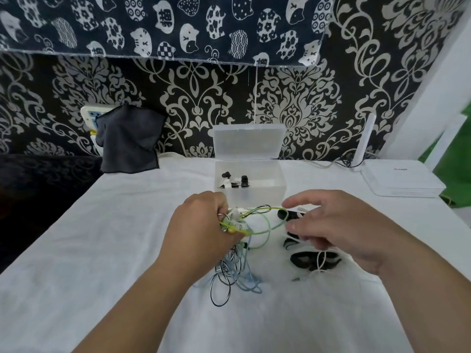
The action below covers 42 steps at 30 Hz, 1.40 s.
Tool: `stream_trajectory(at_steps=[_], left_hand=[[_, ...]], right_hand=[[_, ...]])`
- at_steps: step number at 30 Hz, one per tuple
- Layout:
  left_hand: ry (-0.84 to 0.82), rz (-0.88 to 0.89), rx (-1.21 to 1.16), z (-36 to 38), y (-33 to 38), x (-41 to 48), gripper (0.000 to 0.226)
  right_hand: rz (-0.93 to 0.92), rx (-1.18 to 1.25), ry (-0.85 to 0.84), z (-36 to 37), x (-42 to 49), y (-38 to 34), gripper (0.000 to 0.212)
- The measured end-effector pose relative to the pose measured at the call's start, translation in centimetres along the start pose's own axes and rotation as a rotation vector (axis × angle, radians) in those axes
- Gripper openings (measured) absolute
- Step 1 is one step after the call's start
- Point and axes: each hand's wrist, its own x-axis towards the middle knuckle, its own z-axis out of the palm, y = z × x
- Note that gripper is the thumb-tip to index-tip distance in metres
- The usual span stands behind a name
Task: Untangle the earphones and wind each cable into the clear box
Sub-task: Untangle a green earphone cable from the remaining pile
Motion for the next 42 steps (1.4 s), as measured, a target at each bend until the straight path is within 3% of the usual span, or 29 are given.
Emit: stream_trajectory(at_steps=[2, 6, 11, 13, 17, 21, 25, 27, 29, 32, 38, 42], left_hand=[[0.024, 0.020, 0.048, 0.2, 0.0, 0.0, 0.056], [0.088, 0.087, 0.154, 0.6, 0.1, -0.2, 0.052], [0.095, 0.045, 0.174, 0.9, 0.6, -0.4, 0.047], [0.141, 0.036, 0.205, 1.1, 0.5, -0.4, 0.051], [0.174, -0.029, 0.217, 0.9, 0.6, -0.3, 0.051], [0.133, -0.028, 0.206, 0.8, 0.5, -0.2, 0.049], [-0.122, -0.004, -0.034, 0.3, 0.3, -0.2, 0.050], [-0.296, -0.066, -0.243, -0.5, 0.1, -0.1, 0.045], [-0.366, -0.123, -0.502, -1.0, -0.1, 0.0, 0.032], [-0.306, -0.224, -0.759, -1.4, -0.1, 0.2, 0.013], [-0.096, -0.109, -0.666, -0.9, 0.2, 0.2, 0.014], [-0.045, -0.165, -0.811, -0.6, 0.3, 0.3, 0.020]], right_hand=[[-0.044, -0.050, -0.091, 0.5, -0.5, -0.4, 0.022], [-0.155, -0.124, -0.169, 2.8, -0.8, -0.7, 0.049], [-0.254, -0.251, -0.064, 5.4, 0.1, 0.2, 0.018], [-0.221, -0.209, -0.030, 5.6, 0.3, 0.4, 0.004], [-0.148, -0.008, -0.023, 5.5, 0.2, 0.0, 0.017], [-0.035, 0.244, 0.028, 4.8, 0.4, 0.1, 0.016], [-0.084, 0.015, 0.147, 3.3, 0.5, -0.2, 0.004], [-0.099, -0.071, 0.205, 2.8, 0.4, -0.2, 0.008], [-0.094, -0.085, 0.232, 2.4, 0.4, -0.1, 0.012], [-0.100, -0.055, 0.278, 2.0, 0.6, 0.2, 0.014], [-0.140, -0.072, 0.286, 2.5, 0.6, 0.0, 0.014], [-0.166, -0.057, 0.287, 2.5, 0.7, 0.0, 0.012]])
